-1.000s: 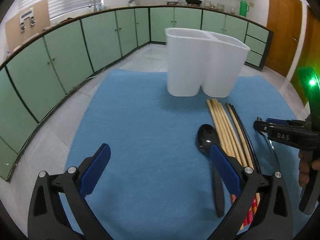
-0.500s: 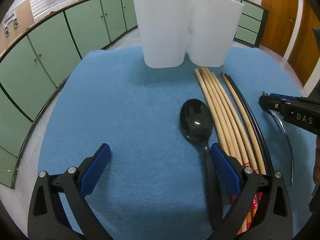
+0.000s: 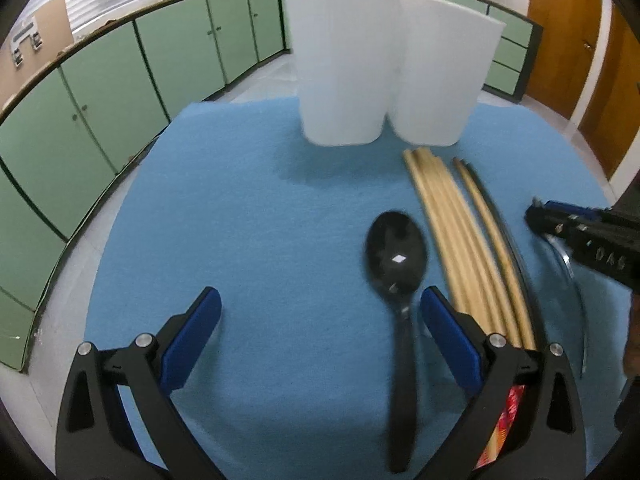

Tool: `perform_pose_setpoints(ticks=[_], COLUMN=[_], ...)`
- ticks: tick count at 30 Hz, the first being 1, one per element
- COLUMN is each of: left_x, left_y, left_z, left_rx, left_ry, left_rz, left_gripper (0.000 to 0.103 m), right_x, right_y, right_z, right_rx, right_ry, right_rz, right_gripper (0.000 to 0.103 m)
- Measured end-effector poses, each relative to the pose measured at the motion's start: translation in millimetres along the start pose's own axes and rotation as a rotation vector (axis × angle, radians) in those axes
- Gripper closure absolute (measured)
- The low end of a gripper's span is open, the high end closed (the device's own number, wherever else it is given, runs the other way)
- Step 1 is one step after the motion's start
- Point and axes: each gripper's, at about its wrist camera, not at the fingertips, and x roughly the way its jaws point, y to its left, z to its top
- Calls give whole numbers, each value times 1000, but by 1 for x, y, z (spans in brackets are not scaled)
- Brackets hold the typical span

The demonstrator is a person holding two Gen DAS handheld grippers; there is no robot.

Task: Organize utensils
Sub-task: 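Grasp the black spoon with the left tool while the right tool grasps the silver spoon, then lift both spoons and carry them over the white utensil holder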

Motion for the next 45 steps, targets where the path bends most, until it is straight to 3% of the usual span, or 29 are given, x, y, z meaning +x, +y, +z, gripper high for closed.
perform_pose_setpoints(ticks=[5, 13, 15, 20, 23, 26, 31, 38, 45], left_x=[13, 22, 25, 24, 20, 17, -9, -54, -91], left_y=[-13, -11, -10, -11, -13, -10, -3, -7, 3], left_z=[18, 35, 39, 45, 46, 47, 36, 19, 26], left_rx=[30, 17, 0, -24, -13, -36, -65, -45, -71], left_ry=[7, 42, 48, 54, 35, 22, -93, -303, -437], left_rz=[43, 9, -23, -73, -112, -174, -222, -191, -201], left_gripper=[6, 7, 19, 37, 66, 69, 69, 70, 70], right_x=[0, 2, 3, 7, 8, 7, -9, -39, -71], right_y=[-3, -7, -9, -8, -6, -7, -8, -8, -9], right_z=[2, 8, 10, 18, 22, 21, 14, 13, 24], right_rx=[-6, -13, -9, -29, -44, -26, -20, -30, -19], right_ry=[4, 25, 37, 63, 66, 50, -49, -219, -365], right_rz=[14, 29, 35, 27, 24, 35, 58, 77, 110], right_gripper=[74, 74, 74, 74, 75, 75, 75, 75, 75])
